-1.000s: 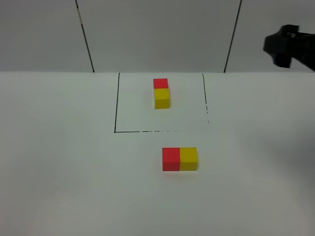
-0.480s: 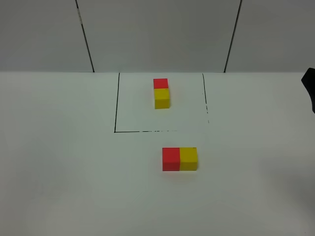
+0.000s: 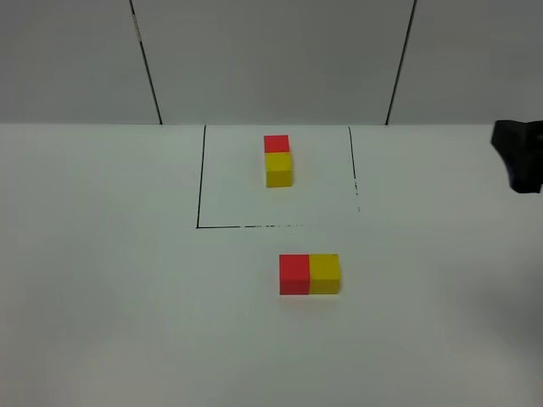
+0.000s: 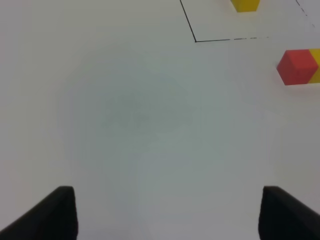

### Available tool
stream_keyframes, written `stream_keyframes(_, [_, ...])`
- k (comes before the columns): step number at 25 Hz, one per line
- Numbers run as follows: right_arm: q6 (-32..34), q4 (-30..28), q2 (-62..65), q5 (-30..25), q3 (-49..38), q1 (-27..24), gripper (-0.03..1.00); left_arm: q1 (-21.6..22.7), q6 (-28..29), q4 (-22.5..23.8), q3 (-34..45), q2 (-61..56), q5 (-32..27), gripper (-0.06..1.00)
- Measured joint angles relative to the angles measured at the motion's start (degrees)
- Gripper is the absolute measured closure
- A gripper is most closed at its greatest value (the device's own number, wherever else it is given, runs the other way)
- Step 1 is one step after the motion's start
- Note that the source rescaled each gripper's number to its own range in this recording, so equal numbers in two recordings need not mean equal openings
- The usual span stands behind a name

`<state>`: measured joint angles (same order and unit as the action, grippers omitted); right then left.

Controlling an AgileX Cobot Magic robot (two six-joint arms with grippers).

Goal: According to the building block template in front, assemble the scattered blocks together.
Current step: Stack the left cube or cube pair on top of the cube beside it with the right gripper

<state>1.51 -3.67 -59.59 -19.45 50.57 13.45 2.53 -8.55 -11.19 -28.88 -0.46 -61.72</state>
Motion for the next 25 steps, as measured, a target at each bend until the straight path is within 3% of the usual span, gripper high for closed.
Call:
stream_keyframes(5, [-3.5,-6.6,-15.3,-10.4,14.8,6.8,-0.01,0.0,0.0,0.0,0.0,0.0,0.0,0.38])
stream_keyframes(8, [-7.6,-11.6,-24.5,-19.3,24.2,11.5,-0.01,0.0,0.0,0.0,0.0,0.0,0.0,0.38])
stream_keyframes(11, [-14.5,-14.8,-33.7,-28.7,31.3,16.8,-0.01,0.0,0.0,0.0,0.0,0.0,0.0,0.38])
stream_keyframes(14, [-23.9,-16.0,-41.4,-34.2,35.5,20.7,-0.01,0.0,0.0,0.0,0.0,0.0,0.0,0.38])
stream_keyframes(19, [-37.2,-13.7,-48.7,-36.7,37.0,23.8,-0.01,0.0,0.0,0.0,0.0,0.0,0.0,0.38])
stream_keyframes(25, [-46.2,-7.7,-54.1,-35.5,37.0,23.8,-0.01,0.0,0.0,0.0,0.0,0.0,0.0,0.38])
